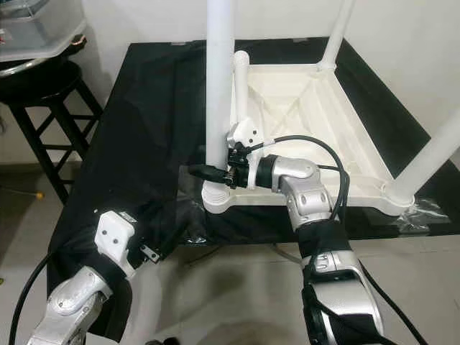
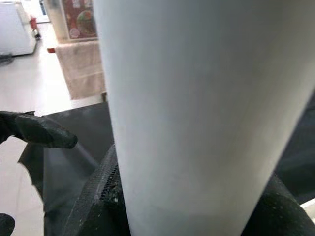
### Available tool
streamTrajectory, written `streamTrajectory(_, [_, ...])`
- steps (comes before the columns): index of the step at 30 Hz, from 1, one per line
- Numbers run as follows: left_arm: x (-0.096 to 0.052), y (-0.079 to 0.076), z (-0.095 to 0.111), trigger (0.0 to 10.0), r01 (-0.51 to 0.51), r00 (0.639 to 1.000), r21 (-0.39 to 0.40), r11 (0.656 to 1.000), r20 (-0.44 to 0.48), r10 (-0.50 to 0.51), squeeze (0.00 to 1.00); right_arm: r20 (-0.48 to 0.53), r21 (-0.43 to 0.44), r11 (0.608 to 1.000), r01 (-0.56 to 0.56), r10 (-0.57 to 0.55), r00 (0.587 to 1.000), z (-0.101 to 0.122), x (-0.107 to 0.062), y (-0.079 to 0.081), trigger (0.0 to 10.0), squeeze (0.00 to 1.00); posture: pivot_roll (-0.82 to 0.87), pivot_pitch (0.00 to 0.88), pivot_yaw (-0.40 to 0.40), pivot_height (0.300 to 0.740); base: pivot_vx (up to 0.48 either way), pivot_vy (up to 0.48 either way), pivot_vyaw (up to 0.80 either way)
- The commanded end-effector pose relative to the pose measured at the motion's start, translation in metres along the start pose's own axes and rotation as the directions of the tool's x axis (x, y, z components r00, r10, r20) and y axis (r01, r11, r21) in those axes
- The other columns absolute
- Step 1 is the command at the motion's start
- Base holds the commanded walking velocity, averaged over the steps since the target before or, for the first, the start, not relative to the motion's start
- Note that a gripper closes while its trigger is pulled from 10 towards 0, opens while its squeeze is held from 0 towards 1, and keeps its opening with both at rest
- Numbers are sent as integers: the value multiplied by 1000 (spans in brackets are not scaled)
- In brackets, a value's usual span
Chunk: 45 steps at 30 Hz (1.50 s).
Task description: Building children table
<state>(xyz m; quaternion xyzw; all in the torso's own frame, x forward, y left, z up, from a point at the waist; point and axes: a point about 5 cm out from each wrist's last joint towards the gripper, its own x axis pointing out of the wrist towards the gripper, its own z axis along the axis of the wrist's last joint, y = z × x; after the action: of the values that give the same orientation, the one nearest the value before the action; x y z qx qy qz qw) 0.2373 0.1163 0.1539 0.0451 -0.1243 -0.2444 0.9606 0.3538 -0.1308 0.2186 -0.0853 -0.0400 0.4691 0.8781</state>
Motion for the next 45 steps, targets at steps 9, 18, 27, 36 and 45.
streamTrajectory(9, [0, 1, -8, 10000, 3, 1000, 3, 1000, -20, -3, 0, -171, 119, 813, 570, -548, 819, -51, 3, 85, 0, 0, 11, 194, 26, 740, 0, 0, 0])
streamTrajectory(18, [4, 5, -8, 10000, -11, 1000, -7, 1000, -13, 11, 0, -157, 85, 827, 555, -539, 827, -48, 6, 70, 10000, 0, -7, 188, 41, 740, 0, 0, 0])
streamTrajectory(27, [13, 3, -4, 10000, 13, 1000, 1, 1000, 16, -13, 0, -2, 53, 962, 269, -269, 963, 4, 15, 36, 10000, 1000, -3, 177, 41, 740, 0, 0, 0])
streamTrajectory(36, [10, 4, -5, 10000, 4, 1000, 9, 1000, 8, -4, 0, -27, -94, 985, -143, 141, 990, 17, 4, 33, 10000, 0, 25, 182, 45, 740, 0, 0, 0])
streamTrajectory(45, [6, -1, -7, 10000, 37, 999, 21, 999, -10, -37, 0, -282, -124, 887, -445, 398, 873, 8, -4, 23, 10000, 0, 46, 196, 50, 740, 0, 0, 0])
